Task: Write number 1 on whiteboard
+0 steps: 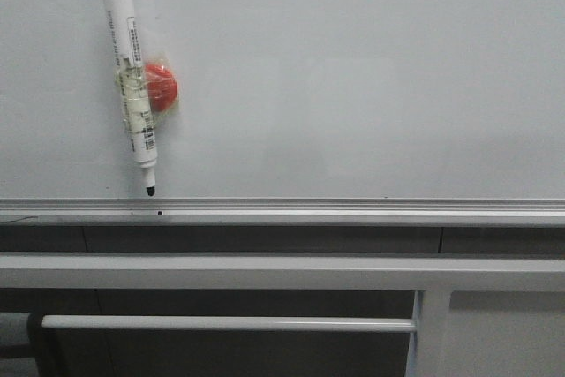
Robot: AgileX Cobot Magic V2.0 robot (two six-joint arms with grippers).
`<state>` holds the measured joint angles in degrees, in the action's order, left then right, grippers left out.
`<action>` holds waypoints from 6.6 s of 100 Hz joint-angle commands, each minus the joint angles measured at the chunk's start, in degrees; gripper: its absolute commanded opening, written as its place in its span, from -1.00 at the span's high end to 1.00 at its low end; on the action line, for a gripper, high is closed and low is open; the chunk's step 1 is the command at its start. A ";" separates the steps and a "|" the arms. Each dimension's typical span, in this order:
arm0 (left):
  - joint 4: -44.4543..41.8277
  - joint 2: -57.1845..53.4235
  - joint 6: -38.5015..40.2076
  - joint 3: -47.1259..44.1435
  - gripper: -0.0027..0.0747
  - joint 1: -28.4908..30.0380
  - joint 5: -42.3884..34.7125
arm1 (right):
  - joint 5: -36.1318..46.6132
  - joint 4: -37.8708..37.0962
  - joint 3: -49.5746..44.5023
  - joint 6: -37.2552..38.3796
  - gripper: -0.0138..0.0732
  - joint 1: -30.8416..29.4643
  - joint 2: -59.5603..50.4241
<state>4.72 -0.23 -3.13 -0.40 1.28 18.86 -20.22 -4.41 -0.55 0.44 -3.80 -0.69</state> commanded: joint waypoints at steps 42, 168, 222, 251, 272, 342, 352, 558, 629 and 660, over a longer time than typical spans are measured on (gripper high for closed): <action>0.10 -1.34 0.10 -0.34 0.98 0.12 -4.46 | 1.23 0.33 -1.77 -0.44 0.83 -0.45 -0.78; 7.21 -0.71 0.29 1.59 0.98 0.12 -32.19 | 28.40 4.41 2.00 6.87 0.83 -0.45 -0.68; 13.25 19.64 0.75 23.95 0.98 -3.17 -16.97 | -15.32 5.48 34.32 6.87 0.78 -0.45 10.28; 15.86 26.71 0.75 23.83 0.98 -3.53 -18.10 | -6.98 5.52 33.64 6.20 0.78 1.35 11.51; 15.85 26.58 0.62 23.83 0.34 -9.09 -14.65 | -3.35 6.32 32.49 6.23 0.78 1.63 13.90; 16.88 28.56 -1.21 17.97 -0.16 -22.79 -20.46 | -7.44 10.05 32.49 6.23 0.78 1.63 14.60; 16.88 28.56 -1.21 14.21 -0.16 -28.16 -27.01 | -7.93 10.05 32.49 6.23 0.78 1.63 14.60; 39.62 86.90 4.52 14.88 -0.15 -71.11 -98.09 | -8.21 9.94 32.49 5.86 0.78 1.63 14.60; 41.69 86.90 4.28 17.33 -0.14 -71.02 -98.09 | -8.21 9.94 32.49 5.86 0.78 1.73 14.60; 42.15 86.90 4.20 17.33 0.98 -71.02 -98.09 | -7.95 9.94 32.49 5.86 0.78 1.73 14.60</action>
<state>47.24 87.80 1.14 16.01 -69.59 -65.22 -32.70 5.69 30.45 6.86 -2.21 12.69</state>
